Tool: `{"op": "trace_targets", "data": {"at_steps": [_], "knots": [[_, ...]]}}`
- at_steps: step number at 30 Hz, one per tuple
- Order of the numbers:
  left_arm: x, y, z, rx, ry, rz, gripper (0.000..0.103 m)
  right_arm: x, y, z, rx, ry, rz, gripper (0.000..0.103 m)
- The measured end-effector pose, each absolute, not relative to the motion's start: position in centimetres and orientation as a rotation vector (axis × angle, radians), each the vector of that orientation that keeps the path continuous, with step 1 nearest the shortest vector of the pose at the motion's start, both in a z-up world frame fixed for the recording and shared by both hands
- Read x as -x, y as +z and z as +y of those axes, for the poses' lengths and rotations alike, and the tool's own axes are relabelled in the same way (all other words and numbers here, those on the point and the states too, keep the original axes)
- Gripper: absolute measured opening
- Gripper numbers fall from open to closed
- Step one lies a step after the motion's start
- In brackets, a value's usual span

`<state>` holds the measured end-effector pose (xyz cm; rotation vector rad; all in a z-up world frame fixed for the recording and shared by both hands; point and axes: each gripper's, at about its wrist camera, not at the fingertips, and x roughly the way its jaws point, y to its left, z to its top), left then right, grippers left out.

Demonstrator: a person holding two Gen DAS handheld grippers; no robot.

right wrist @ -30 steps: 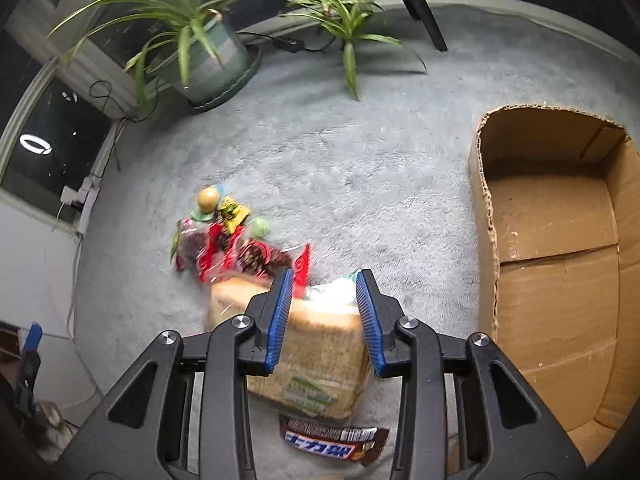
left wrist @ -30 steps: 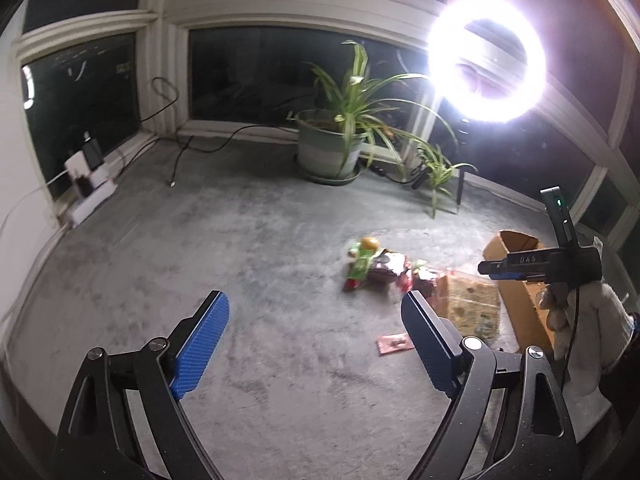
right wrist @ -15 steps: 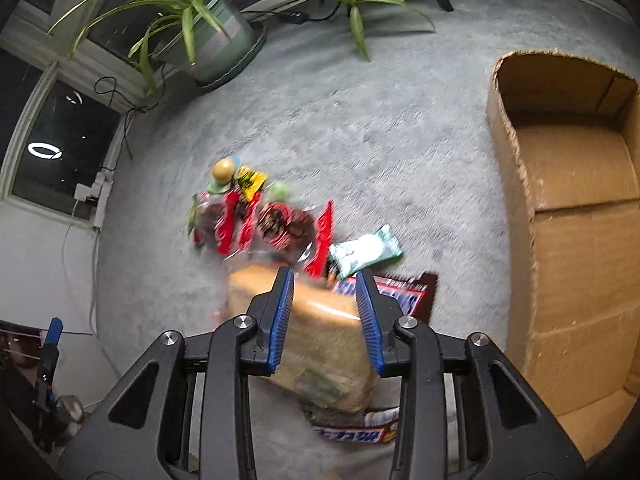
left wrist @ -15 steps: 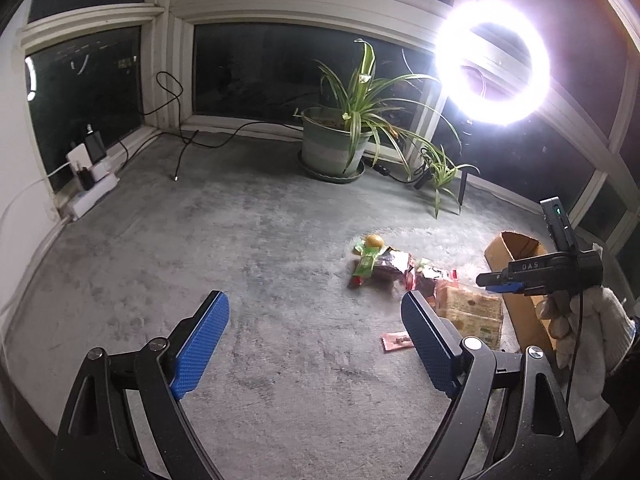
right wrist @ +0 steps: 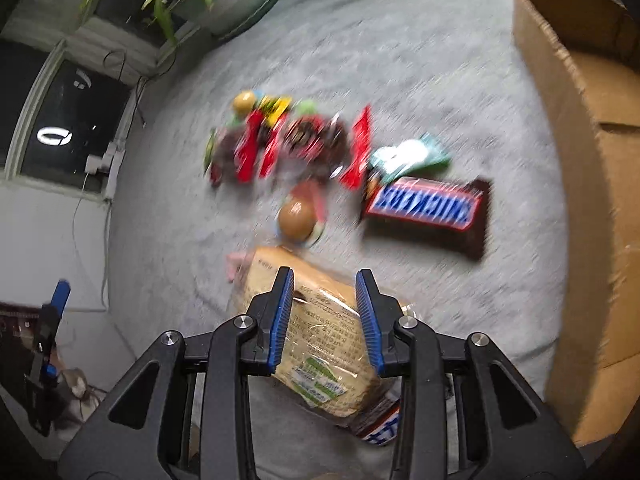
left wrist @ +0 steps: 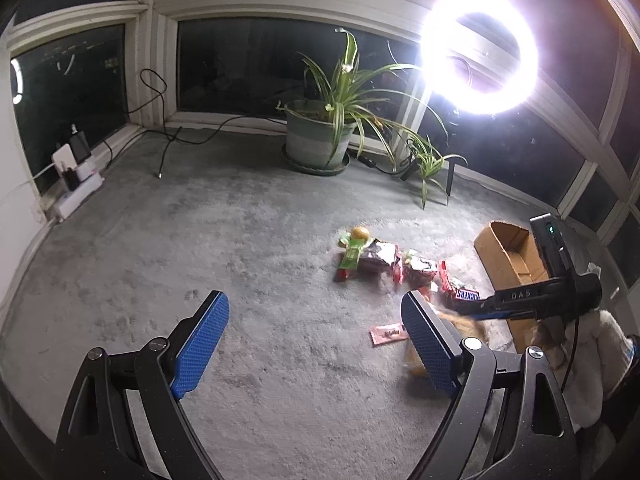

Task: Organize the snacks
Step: 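Lower the right tool to the wrapped bread loaf and grasp it, then carry the bread loaf with the right tool into the cardboard box and release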

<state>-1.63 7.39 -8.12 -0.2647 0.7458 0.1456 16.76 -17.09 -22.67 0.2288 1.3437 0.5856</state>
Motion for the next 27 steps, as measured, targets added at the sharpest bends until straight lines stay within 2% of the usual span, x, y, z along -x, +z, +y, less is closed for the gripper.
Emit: {"op": "trace_targets", "data": {"at_steps": [4,6,8,9,14,25,27], "knots": [[1.2,-9.0,6.7,0.281,0.089,0.777,0.088,-15.1,-21.6,-17.6,-0.195,0.559,1.272,0.035],[1.0,-9.3,6.2,0.284,0.062,0.784,0.088,-14.2,-21.0,-18.6,-0.218,0.542,1.240,0.038],[0.6,-9.7,5.5,0.284,0.011,0.804,0.088,-13.2,-20.6,-19.6,-0.237,0.529,1.221,0.058],[0.3,-9.9,5.2,0.281,-0.011,0.812,0.088,-12.7,-20.4,-20.0,-0.240,0.526,1.211,0.061],[-1.4,-11.9,2.8,0.271,-0.161,0.875,0.088,-10.4,-20.3,-20.5,-0.205,0.518,1.164,0.061],[-4.2,-17.3,1.2,0.338,-0.313,1.003,0.087,-10.3,-23.0,-20.6,-0.296,0.535,1.216,0.061],[-4.4,-17.8,1.3,0.360,-0.335,1.017,0.075,-10.3,-23.2,-20.3,-0.299,0.544,1.219,0.061]]}}
